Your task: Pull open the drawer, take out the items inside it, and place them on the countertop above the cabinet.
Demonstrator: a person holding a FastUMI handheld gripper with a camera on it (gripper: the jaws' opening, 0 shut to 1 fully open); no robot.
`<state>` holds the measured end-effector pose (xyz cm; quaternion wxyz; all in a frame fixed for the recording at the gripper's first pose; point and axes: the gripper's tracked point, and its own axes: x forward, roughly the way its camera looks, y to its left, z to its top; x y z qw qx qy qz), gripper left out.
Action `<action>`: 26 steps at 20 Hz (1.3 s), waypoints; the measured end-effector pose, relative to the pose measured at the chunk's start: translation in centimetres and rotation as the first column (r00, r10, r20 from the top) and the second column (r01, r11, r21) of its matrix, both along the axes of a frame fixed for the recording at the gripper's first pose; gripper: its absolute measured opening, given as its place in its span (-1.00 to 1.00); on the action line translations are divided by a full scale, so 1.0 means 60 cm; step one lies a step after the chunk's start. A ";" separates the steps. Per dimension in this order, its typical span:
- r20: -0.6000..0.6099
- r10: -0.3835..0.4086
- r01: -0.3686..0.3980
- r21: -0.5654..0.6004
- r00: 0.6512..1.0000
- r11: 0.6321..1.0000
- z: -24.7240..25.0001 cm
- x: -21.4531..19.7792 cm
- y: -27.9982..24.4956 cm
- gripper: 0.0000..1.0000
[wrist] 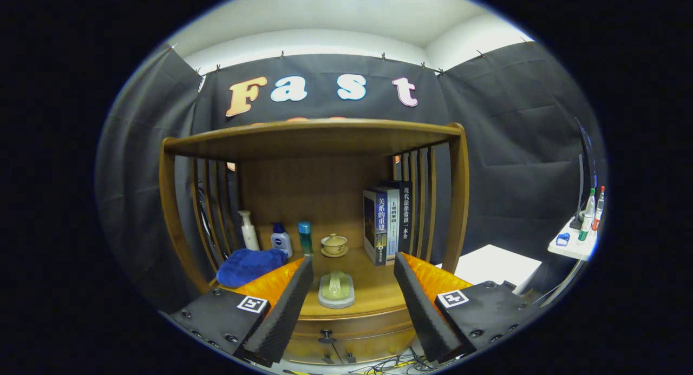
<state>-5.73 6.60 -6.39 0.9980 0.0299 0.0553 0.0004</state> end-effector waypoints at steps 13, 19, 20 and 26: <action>0.013 -0.003 0.003 0.014 1.000 1.000 0.020 -0.029 0.000 0.97; 0.011 -0.007 0.007 0.008 1.000 1.000 0.020 -0.034 -0.002 0.97; 0.010 -0.007 0.007 0.009 1.000 1.000 0.018 -0.034 -0.003 0.97; 0.003 -0.009 0.009 0.008 1.000 1.000 0.016 -0.035 -0.002 0.97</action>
